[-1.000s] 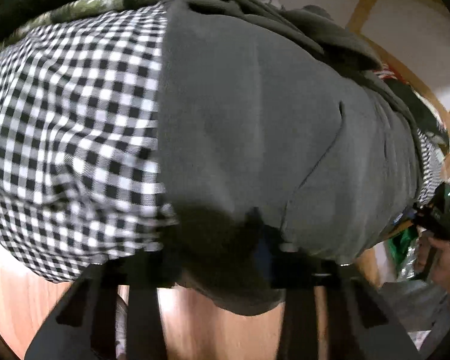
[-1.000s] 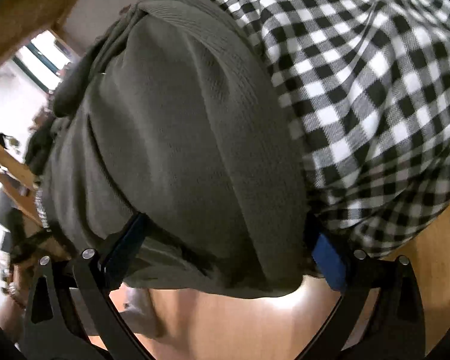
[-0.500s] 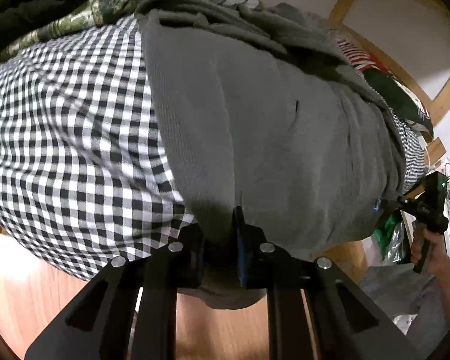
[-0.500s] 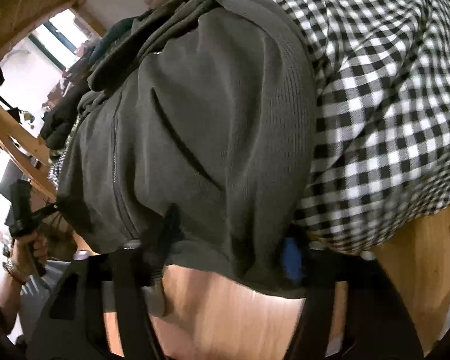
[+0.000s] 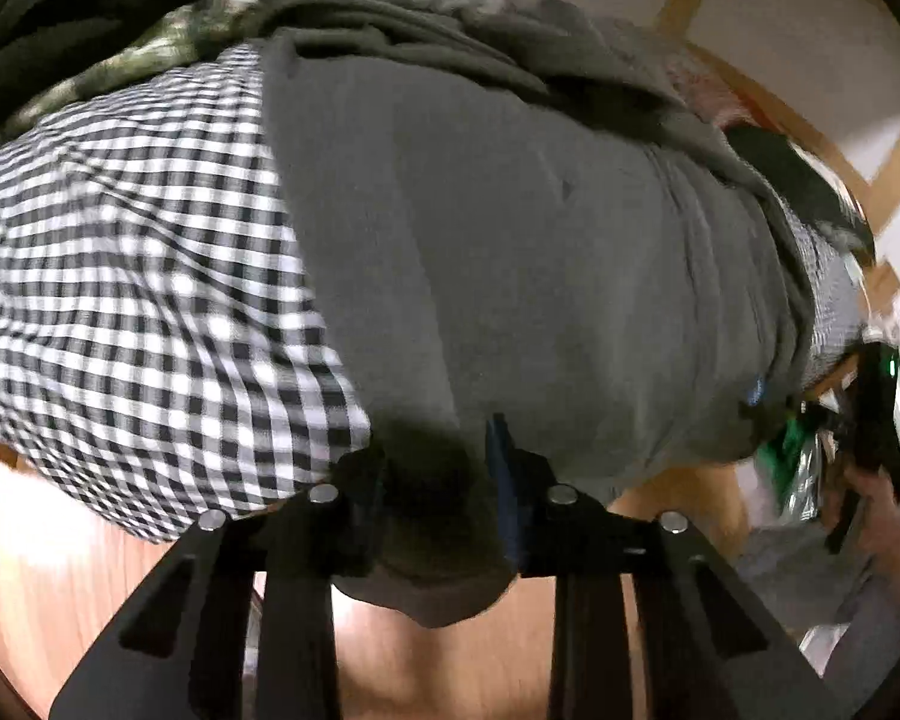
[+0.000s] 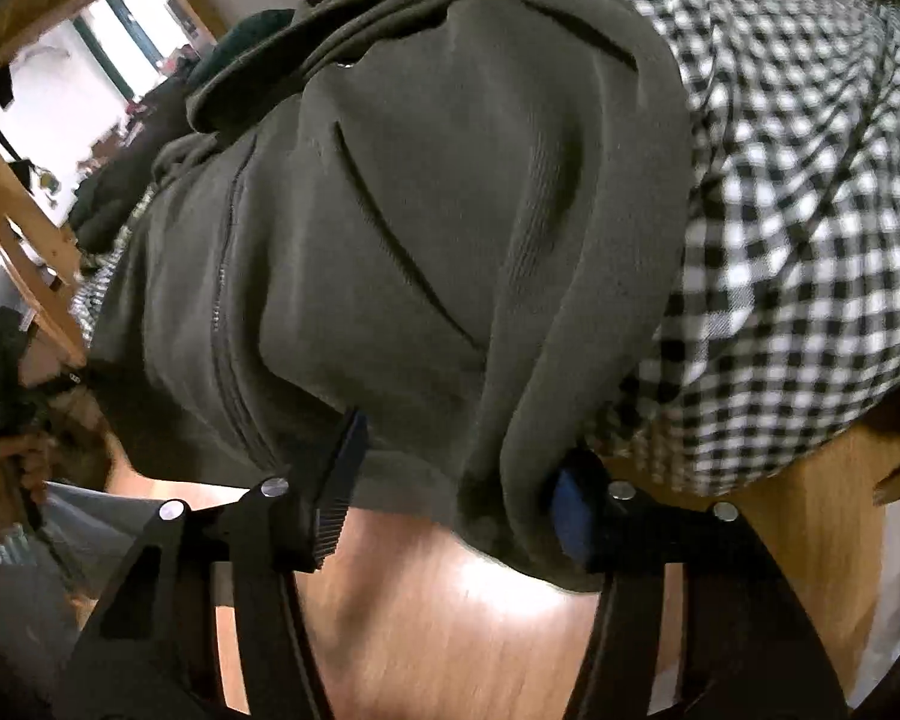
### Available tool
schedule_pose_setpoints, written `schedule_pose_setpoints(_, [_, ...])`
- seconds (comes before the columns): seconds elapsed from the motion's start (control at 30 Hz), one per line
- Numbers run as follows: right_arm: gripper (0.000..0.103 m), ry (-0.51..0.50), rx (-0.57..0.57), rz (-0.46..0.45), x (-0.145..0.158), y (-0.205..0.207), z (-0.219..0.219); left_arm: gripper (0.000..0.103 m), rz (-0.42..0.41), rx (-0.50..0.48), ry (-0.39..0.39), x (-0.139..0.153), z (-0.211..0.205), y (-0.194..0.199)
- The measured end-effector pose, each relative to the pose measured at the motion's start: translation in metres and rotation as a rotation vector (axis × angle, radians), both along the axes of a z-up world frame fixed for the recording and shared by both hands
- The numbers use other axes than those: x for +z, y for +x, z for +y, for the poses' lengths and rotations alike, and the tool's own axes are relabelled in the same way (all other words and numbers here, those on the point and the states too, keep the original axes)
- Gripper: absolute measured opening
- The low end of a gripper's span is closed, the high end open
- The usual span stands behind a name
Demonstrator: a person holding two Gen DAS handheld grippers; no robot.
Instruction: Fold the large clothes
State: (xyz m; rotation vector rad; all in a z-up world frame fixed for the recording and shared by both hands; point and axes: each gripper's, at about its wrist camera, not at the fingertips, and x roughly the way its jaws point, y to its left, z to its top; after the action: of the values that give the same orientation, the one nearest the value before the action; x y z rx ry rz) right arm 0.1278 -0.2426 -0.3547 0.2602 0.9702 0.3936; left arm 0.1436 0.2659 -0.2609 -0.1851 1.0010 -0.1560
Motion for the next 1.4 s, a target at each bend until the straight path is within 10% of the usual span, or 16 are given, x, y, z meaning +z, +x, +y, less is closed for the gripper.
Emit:
schedule_pose_setpoints(0.33, [0.069, 0.228, -0.095, 0.086, -0.035, 0.030, -0.008, 0.028, 0.094, -0.037, -0.091, -0.013, 0.004, 0.009])
schedule_pose_setpoints(0.4, [0.062, 0.260, -0.117, 0.094, -0.037, 0.029, -0.014, 0.052, 0.141, -0.045, -0.071, -0.023, -0.005, 0.016])
schedule_pose_setpoints(0.47, [0.038, 0.250, -0.100, 0.090, -0.035, 0.026, -0.012, 0.054, 0.161, -0.067, -0.059, -0.032, -0.010, 0.023])
schedule_pose_setpoints(0.53, [0.017, 0.201, -0.092, 0.098, -0.029, 0.021, -0.012, 0.044, 0.152, -0.069, -0.051, -0.034, -0.013, 0.027])
schedule_pose_setpoints(0.6, [0.016, 0.221, -0.098, 0.095, -0.017, 0.014, -0.017, 0.010, 0.133, -0.034, -0.091, -0.030, -0.003, 0.024])
schedule_pose_setpoints(0.9, [0.016, 0.106, -0.061, 0.074, 0.043, -0.015, -0.015, 0.007, 0.064, -0.042, -0.148, 0.035, 0.019, 0.005])
schedule_pose_setpoints(1.4, [0.015, 0.701, -0.031, -0.051, 0.113, 0.034, -0.052, 0.005, -0.094, -0.143, -0.289, 0.141, 0.022, 0.067])
